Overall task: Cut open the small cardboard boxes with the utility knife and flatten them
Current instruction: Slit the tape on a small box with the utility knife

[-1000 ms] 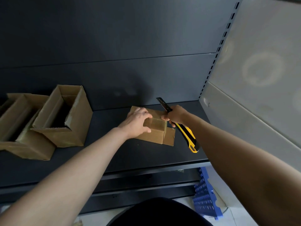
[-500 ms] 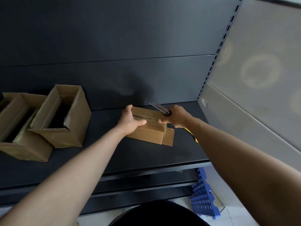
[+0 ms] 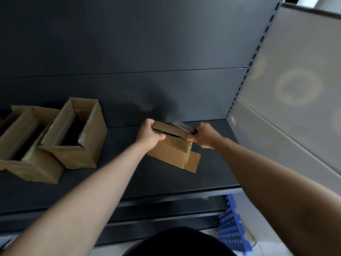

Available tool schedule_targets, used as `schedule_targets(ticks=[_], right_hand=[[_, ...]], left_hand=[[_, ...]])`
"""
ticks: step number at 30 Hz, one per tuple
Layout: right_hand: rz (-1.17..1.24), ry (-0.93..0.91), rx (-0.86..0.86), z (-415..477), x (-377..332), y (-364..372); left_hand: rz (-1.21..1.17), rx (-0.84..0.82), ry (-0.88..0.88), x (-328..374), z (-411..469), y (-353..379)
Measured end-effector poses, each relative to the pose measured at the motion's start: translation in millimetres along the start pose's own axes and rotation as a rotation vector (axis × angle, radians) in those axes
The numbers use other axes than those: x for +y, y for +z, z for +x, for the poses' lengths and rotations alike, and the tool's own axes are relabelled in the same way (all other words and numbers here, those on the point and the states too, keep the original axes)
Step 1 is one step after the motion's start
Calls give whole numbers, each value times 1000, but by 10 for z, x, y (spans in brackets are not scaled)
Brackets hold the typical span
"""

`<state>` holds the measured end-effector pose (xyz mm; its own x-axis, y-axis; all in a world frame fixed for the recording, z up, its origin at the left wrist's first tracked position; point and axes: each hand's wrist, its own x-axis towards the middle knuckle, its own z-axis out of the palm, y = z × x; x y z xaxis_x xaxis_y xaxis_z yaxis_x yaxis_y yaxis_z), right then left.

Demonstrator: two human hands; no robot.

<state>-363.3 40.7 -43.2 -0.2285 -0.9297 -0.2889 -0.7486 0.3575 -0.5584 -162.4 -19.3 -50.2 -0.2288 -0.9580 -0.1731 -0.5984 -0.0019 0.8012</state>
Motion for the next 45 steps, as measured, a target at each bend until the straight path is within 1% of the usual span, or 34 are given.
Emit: schedule_targets(ticks=[2, 4, 5, 7, 9, 11, 16, 19, 22, 24, 29, 31, 34, 37, 41, 45], right_hand=[[69, 26, -10, 1, 18, -10], [103, 41, -7, -2, 38, -12], [115, 49, -6, -3, 47, -12], [148, 71, -17, -8, 61, -10], [187, 91, -24, -10, 76, -1], [222, 105, -18, -13, 86, 11], [216, 106, -16, -2, 47, 2], [194, 106, -18, 11, 26, 0], [198, 93, -22, 15, 27, 5], [213, 82, -19, 17, 45, 8], [220, 77, -21, 5, 89, 14], [234, 56, -40, -5, 93, 6], [281, 19, -113, -66, 112, 4], [355, 73, -117, -138, 191, -44], [239, 135, -118, -215, 362, -191], [97, 99, -142, -271, 499, -267]], left_hand=[[140, 55, 181, 69, 6, 7], [335, 114, 360, 145, -28, 54], [397, 115, 422, 170, -52, 92], [387, 33, 460, 176, -115, 159], [314, -63, 452, 150, -149, 182], [284, -118, 456, 126, -148, 156], [384, -208, 458, 166, -129, 48], [481, -327, 416, 208, -115, 38], [514, -429, 363, 242, -91, 29], [500, -443, 353, 249, -75, 25], [398, -398, 360, 256, -48, 67], [402, -419, 350, 276, -25, 77], [441, -472, 351, 273, 1, 104], [438, -483, 328, 266, 13, 118], [429, -488, 298, 291, 58, 120], [489, -498, 303, 335, 99, 144]])
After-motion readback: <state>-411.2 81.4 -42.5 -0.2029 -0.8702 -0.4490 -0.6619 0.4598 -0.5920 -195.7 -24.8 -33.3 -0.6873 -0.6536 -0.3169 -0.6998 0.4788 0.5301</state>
